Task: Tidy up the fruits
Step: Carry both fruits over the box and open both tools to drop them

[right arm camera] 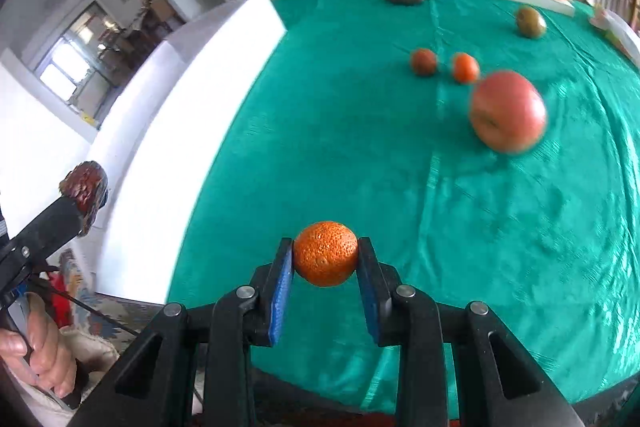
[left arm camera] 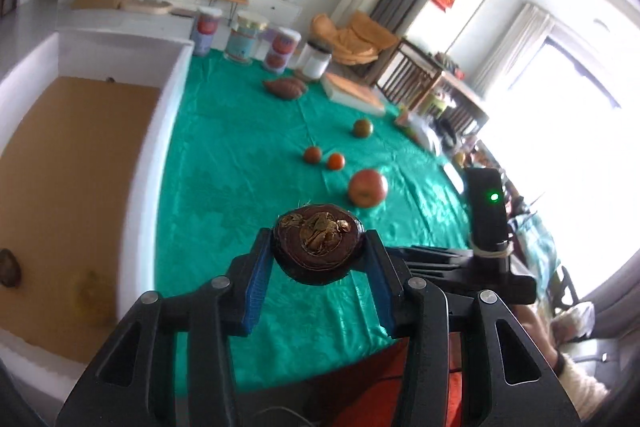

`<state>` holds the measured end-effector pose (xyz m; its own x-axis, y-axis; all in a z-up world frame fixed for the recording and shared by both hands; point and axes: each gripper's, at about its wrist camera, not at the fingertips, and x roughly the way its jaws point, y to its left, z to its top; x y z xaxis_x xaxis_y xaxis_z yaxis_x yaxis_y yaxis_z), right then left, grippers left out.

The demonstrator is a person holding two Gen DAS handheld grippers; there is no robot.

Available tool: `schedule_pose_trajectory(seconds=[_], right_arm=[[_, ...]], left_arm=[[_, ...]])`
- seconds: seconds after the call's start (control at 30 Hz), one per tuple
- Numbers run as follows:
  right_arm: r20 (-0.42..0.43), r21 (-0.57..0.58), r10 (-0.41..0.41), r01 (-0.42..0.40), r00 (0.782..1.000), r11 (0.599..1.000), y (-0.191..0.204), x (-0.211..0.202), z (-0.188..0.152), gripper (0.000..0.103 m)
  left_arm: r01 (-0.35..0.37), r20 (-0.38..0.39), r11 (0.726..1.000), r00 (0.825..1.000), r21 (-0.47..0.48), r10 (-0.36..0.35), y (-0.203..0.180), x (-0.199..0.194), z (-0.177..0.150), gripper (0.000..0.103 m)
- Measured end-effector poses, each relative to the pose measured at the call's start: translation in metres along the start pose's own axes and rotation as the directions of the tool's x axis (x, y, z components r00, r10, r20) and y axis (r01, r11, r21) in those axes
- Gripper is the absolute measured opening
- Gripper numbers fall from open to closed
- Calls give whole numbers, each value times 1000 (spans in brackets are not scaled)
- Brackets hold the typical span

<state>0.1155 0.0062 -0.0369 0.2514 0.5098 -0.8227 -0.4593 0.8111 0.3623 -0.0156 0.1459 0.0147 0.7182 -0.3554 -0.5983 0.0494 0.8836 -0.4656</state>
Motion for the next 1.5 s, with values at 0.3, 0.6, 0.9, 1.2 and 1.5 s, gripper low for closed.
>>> schedule_pose_trajectory(seconds=[0.3, 0.6, 0.9, 1.2, 1.5], right_arm=[[-71, -262, 185, -197, 980, 945, 164, 59, 42, 31], [-13, -211, 147, -147, 989, 966, 163, 84, 55, 78], [222, -29, -92, 101, 971, 994, 37, 13, 5, 95], [161, 441, -424, 319, 891, 839, -123, -25, -68, 95], [-4, 403, -523, 480, 852, 779, -168, 6, -54, 96]], left_arm=[[-408, -8, 903, 912, -135, 411, 123, -38, 32, 46], [-540, -71, 819, 840, -193, 537, 169, -13, 16, 87], [-402, 44, 915, 914, -27, 403, 83, 5, 13, 92], [-168, -115, 953, 973, 254, 202, -32, 116, -26, 96], [-291, -74, 932, 947, 216, 313, -9, 198, -27, 96]])
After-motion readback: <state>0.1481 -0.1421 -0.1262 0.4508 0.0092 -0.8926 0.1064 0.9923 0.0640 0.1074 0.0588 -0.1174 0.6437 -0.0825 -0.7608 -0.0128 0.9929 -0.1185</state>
